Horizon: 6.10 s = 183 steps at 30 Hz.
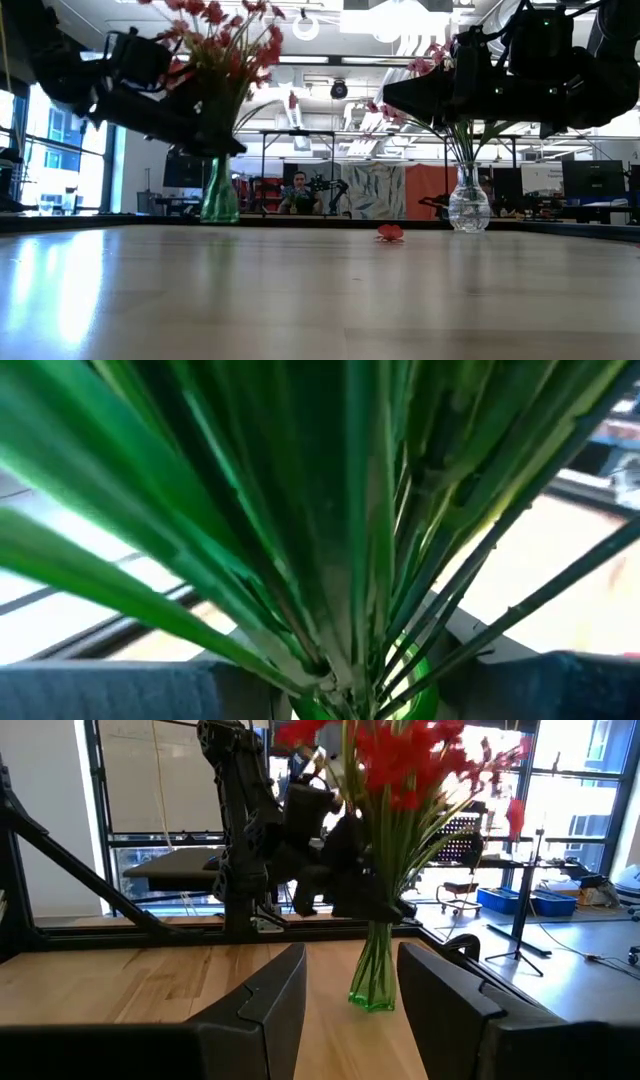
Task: Sort flowers into vase by color
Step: Adjust the green vase from the left to the center of the table, then return to home position
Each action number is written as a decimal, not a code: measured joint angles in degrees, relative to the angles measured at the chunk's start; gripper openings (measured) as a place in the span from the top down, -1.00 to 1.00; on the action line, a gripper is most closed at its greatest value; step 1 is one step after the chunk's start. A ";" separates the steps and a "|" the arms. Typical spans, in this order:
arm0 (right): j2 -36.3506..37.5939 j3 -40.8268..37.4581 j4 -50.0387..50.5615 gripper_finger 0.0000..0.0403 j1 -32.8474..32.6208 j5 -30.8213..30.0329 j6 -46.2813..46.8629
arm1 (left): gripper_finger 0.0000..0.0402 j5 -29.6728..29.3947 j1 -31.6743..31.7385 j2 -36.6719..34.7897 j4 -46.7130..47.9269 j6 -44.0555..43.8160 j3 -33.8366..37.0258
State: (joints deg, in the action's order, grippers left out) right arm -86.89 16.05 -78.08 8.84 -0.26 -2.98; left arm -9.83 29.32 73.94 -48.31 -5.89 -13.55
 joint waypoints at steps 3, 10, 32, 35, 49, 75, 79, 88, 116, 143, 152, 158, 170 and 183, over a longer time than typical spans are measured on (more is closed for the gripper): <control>0.00 0.00 0.00 0.23 0.00 -0.19 0.00 | 0.38 0.53 -1.08 1.28 1.97 2.05 -4.28; 0.00 0.00 0.00 0.23 0.00 -1.15 0.00 | 0.38 7.71 -1.37 15.35 1.68 9.67 -19.02; 0.00 0.00 2.03 0.23 0.00 -1.10 0.59 | -0.23 7.68 0.44 31.73 13.73 11.14 -37.08; 0.00 0.00 2.04 0.23 0.00 -1.09 0.59 | -0.30 7.63 0.96 28.72 20.93 13.07 -37.06; 0.00 0.00 3.93 0.23 0.00 -1.26 0.61 | -0.33 3.26 1.10 15.34 48.11 17.88 -36.31; 34.10 -0.07 64.09 0.23 -6.78 1.14 4.64 | -0.25 3.22 -18.76 -28.31 25.12 0.95 3.60; 34.18 -0.07 59.98 0.23 -8.74 3.59 2.69 | -0.25 2.91 -19.78 -36.13 25.65 1.18 7.19; 34.63 -0.04 54.89 0.23 -8.91 2.94 1.01 | -0.25 3.28 -19.76 -53.51 32.87 0.65 12.86; 83.73 -10.18 77.78 0.23 5.27 17.09 14.45 | -0.25 3.04 -19.73 -68.88 46.32 -3.06 12.86; 85.04 -15.47 76.64 0.23 -19.77 -3.04 7.59 | -0.25 2.19 -19.73 -68.86 46.66 -3.71 12.81; 82.82 -15.47 76.79 0.46 -19.78 -2.46 1.43 | -0.20 7.57 -19.69 -68.86 46.90 0.75 12.81; 82.84 -15.49 75.54 0.93 -19.78 -2.38 -0.04 | 0.59 13.74 -19.71 -68.85 47.13 5.29 12.81; 82.84 -15.50 75.91 0.96 -19.78 -2.55 0.28 | 0.92 14.23 -19.65 -68.75 46.99 5.59 12.81; 82.84 -15.50 76.17 0.93 -19.78 -2.57 1.49 | 0.90 14.19 -19.65 -68.75 46.99 2.52 12.81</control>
State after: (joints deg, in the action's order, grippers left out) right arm -4.05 0.56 -1.91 -10.94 -2.83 -1.50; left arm 4.36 9.67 5.19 -1.32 -3.38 -0.73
